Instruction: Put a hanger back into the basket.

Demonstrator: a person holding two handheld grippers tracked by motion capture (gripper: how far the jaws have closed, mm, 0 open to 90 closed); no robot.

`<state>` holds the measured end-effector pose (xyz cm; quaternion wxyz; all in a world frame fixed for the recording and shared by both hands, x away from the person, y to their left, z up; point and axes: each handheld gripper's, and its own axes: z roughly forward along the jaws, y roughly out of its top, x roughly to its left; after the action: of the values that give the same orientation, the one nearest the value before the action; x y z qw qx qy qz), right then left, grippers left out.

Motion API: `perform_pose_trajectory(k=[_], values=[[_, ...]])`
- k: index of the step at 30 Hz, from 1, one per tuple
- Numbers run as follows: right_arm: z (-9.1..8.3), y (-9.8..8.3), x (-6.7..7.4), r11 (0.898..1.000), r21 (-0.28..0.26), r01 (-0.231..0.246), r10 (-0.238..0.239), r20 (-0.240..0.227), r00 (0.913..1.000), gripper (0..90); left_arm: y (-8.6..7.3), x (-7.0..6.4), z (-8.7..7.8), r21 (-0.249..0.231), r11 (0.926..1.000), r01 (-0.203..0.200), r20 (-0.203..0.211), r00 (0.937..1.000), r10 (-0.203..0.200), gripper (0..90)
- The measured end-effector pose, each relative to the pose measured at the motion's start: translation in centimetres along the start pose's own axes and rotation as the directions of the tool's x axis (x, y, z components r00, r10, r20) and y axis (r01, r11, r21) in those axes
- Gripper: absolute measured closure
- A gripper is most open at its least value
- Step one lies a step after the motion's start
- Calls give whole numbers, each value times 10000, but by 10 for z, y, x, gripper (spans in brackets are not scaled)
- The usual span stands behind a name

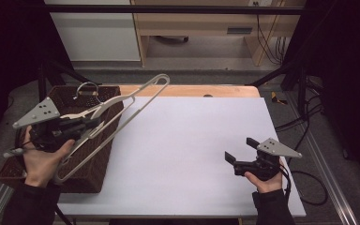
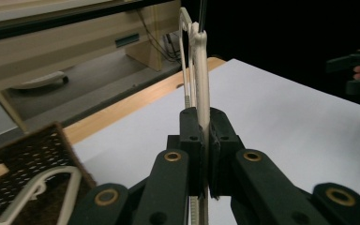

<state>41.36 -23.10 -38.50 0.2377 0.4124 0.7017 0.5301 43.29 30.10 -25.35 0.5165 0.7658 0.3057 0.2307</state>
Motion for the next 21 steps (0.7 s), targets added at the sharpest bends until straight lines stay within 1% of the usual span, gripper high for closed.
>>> perform_pose_trajectory(k=[2, 4, 6, 7, 10, 12, 15, 17, 19, 21], values=[[0, 0, 0, 10000, 0, -13, 13, 3, 10000, 42, 1, 11, -4, -34, 9999, 128, -127, 9998, -128, 862], [0, 0, 0, 10000, 1, -19, 19, 15, 10000, 43, 2, 22, -7, -10, 9998, 179, -379, 9991, -179, 862], [-1, 0, 0, 10000, -4, -32, 32, 21, 10000, 43, 1, 33, -11, 64, 10000, 42, -668, 9978, -37, 862], [-1, 0, 0, 10000, -12, -13, 13, 49, 10000, 43, 0, 40, -12, 114, 9999, 23, -744, 9972, -14, 862], [0, 0, -1, 10000, -40, 8, -8, 55, 10000, 43, -6, 57, -17, 63, 9997, 238, -810, 9964, -232, 862], [0, 0, 0, 10000, -8, 7, -7, 71, 10000, 42, -11, 67, -18, 14, 9992, 387, -806, 9960, -385, 862], [0, 0, 0, 10000, 28, 5, -5, 50, 10000, 43, -18, 79, -19, 245, 9987, 454, -962, 9944, -429, 862], [0, 0, 0, 10000, 23, -3, 3, 37, 10000, 42, -24, 87, -18, 393, 9973, 626, -1146, 9917, -577, 862], [0, 0, 1, 10000, 8, 24, -24, 52, 10000, 42, -30, 96, -19, 502, 9959, 748, -1222, 9902, -683, 862], [0, 0, 1, 10000, -5, 30, -30, 76, 10000, 42, -36, 105, -20, 506, 9946, 908, -1220, 9890, -841, 861]])
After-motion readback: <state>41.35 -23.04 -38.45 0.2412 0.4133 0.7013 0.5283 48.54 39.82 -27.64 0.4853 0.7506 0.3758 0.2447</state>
